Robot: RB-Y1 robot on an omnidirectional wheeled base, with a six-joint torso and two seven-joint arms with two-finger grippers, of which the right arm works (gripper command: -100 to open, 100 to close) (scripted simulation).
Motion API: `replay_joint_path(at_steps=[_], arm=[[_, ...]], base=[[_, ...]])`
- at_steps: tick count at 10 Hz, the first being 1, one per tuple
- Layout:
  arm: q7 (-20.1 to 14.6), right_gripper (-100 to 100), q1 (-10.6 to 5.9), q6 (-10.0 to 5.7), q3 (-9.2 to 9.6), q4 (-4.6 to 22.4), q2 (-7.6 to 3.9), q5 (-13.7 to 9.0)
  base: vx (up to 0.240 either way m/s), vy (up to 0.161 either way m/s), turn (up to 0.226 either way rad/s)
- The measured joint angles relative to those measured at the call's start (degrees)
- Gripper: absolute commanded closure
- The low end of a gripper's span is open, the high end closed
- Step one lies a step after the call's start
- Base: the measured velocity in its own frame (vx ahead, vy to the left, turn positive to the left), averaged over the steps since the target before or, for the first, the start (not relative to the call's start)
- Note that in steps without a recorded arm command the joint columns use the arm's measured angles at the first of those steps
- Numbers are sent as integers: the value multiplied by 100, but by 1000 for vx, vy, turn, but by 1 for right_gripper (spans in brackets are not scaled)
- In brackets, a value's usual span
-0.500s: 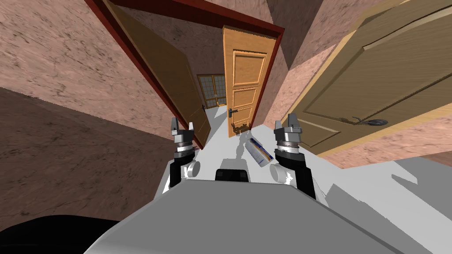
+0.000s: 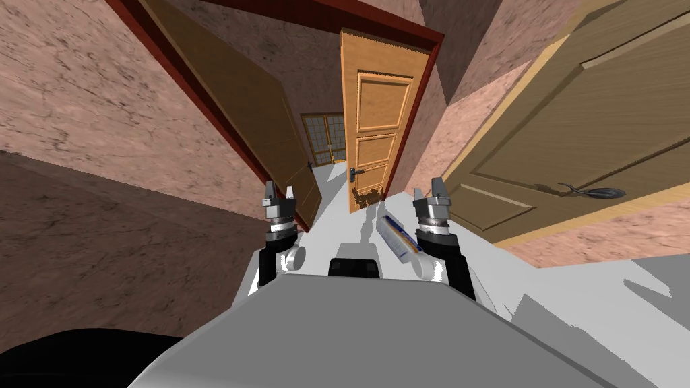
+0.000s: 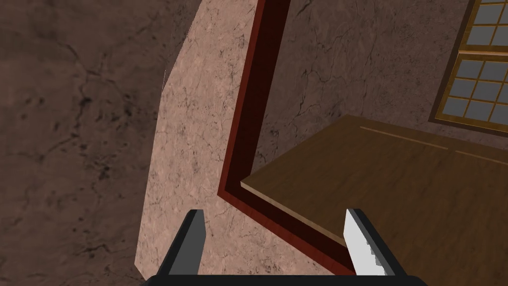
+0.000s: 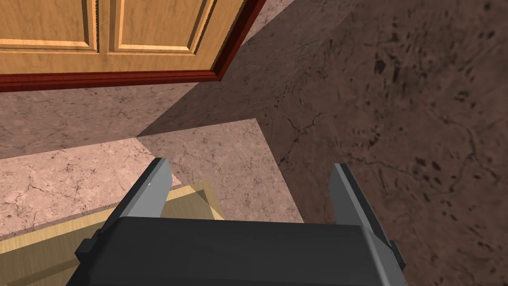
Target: Push the door open
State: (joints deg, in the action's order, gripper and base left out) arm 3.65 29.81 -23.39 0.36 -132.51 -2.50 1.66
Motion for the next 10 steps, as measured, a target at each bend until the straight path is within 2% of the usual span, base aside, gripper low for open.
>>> replay_joint_path(at_steps=[3, 4, 6, 8, 10], arm=[[-264, -100, -50, -70, 8, 286, -222, 41], [-365, -100, -31, -144, 27, 421, -300, 61], [-597, -100, -40, -198, 45, 618, -491, 97], [-746, -100, -40, -284, 84, 817, -597, 137], [-932, -100, -37, -336, 108, 984, -749, 172]], base=[[187, 31, 23], [178, 21, 24], [173, 28, 22], [138, 22, 20], [122, 13, 17]])
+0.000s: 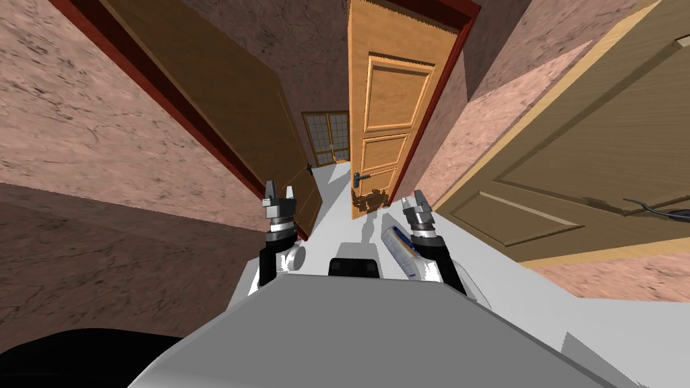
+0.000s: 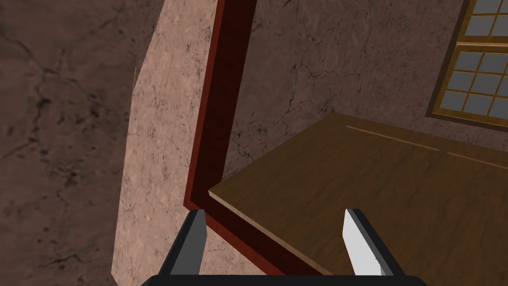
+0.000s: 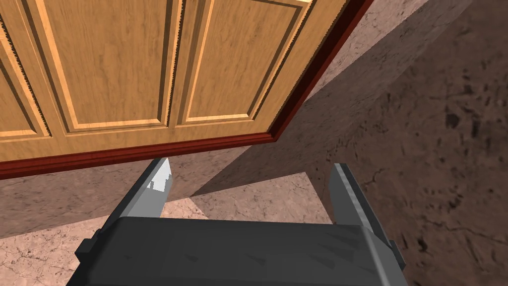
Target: Push the door open
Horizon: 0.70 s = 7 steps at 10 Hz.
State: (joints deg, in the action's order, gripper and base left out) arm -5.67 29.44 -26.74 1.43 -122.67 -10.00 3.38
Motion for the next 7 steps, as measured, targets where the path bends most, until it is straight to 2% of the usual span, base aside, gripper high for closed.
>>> replay_joint_path(at_steps=[4, 5, 7], arm=[[-355, -100, 29, -179, 88, 410, -273, 93], [-468, -100, 24, -238, 76, 538, -371, 97], [-630, -100, -7, -292, 87, 722, -495, 122]], base=[[146, 25, 23], [120, 24, 14], [118, 21, 23]])
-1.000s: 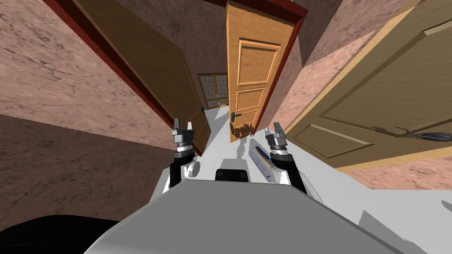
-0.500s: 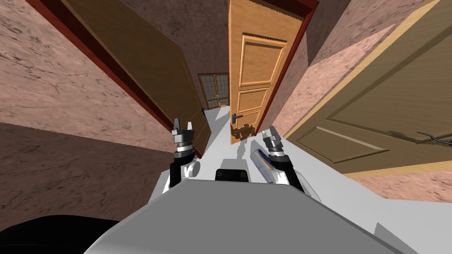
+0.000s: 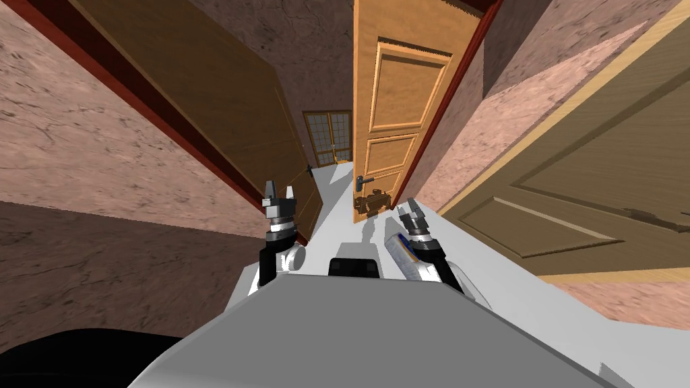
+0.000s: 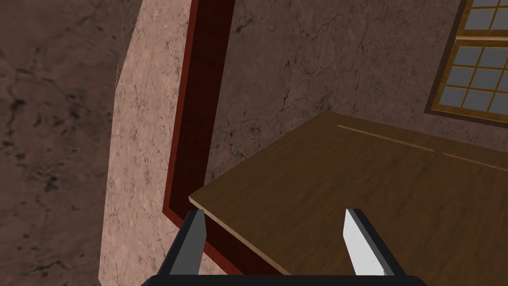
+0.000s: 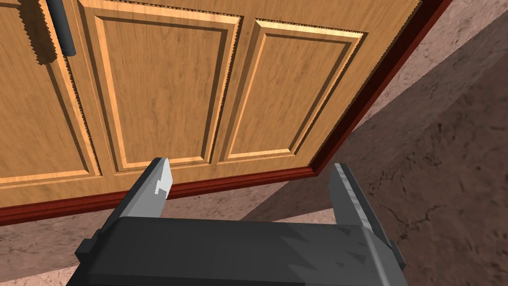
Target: Push the door open
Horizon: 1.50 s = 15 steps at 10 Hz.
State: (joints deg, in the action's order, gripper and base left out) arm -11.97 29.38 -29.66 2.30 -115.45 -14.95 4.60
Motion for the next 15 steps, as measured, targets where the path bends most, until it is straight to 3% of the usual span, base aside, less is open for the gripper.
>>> replay_joint_path(at_steps=[15], arm=[[-1348, -100, -46, -619, 258, 1618, -1033, 318]], base=[[139, 17, 22]])
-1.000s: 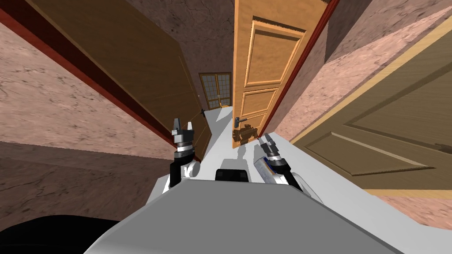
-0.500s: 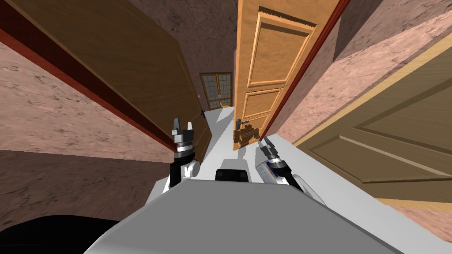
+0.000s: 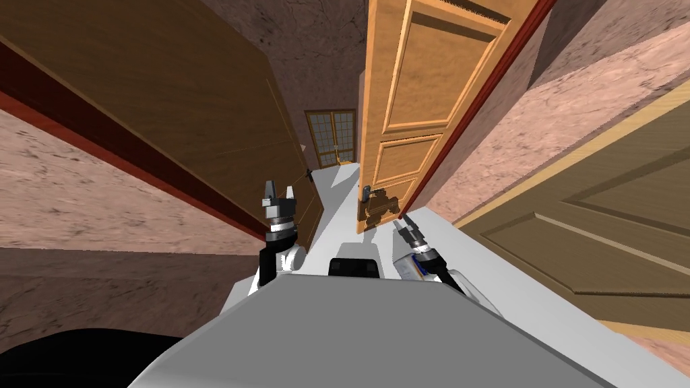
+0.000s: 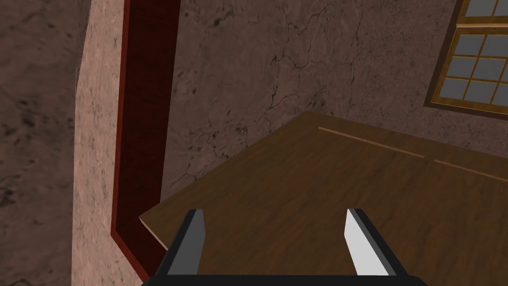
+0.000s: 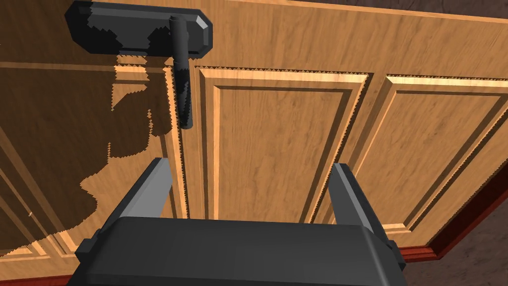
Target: Push the door open
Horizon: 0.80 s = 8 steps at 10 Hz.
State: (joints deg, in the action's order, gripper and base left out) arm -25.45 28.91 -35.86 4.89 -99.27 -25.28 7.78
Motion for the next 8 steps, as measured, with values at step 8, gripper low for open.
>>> replay_joint_path(at_steps=[8], arm=[[-783, -100, -29, -272, 96, 792, -617, 138]], base=[[195, 6, 20]])
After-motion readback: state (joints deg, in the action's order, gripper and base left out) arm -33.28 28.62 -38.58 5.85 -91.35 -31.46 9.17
